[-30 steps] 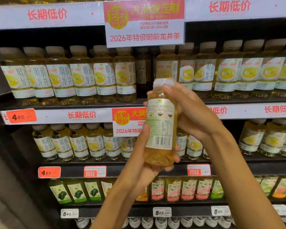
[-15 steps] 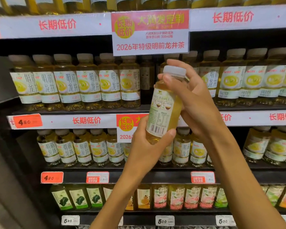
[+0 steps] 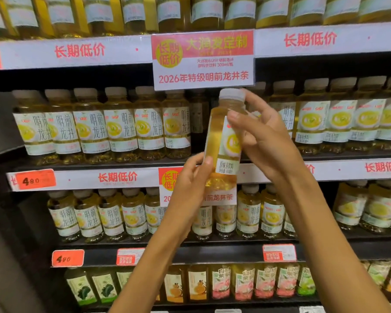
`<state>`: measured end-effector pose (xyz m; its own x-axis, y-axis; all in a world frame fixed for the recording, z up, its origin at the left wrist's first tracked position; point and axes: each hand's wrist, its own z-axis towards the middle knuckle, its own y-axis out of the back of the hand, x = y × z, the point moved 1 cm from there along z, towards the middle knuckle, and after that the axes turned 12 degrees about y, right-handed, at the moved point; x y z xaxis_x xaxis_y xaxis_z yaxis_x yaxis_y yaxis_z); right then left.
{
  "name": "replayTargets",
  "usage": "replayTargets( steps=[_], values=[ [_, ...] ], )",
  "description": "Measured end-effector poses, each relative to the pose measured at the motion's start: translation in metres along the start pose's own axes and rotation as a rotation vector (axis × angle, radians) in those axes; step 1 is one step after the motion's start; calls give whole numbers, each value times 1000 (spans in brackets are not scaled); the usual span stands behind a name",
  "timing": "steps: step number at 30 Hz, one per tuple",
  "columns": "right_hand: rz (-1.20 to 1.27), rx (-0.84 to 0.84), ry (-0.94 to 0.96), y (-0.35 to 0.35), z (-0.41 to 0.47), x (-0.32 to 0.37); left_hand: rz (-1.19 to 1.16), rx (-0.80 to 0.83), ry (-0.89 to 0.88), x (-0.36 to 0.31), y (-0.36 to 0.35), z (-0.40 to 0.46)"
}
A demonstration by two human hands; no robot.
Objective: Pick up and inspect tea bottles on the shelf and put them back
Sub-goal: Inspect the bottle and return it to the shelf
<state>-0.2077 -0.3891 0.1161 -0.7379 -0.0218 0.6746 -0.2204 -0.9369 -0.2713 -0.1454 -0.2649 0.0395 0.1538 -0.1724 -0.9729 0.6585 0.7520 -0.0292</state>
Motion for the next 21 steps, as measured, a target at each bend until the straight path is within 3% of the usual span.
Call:
replayTargets(
  steps=[4, 7, 9, 12, 16, 21],
  values=[
    [-203, -94, 81, -7, 6, -5, 303, -157, -145, -3, -4, 5],
    [-227, -158, 122, -15, 8, -12, 633, -368, -228, 0, -9, 11],
    [-238, -195, 161, -20, 11, -14, 722, -477, -282, 0, -11, 17],
    [-255, -238, 215, -26, 18, -14, 725, -522, -317, -5, -11, 27],
    [-339, -230, 276, -31, 25, -17, 642, -460, -348, -11, -5, 36],
    [-483, -51, 279, -18, 27, -19, 601, -407, -281, -6, 6, 37]
  ],
)
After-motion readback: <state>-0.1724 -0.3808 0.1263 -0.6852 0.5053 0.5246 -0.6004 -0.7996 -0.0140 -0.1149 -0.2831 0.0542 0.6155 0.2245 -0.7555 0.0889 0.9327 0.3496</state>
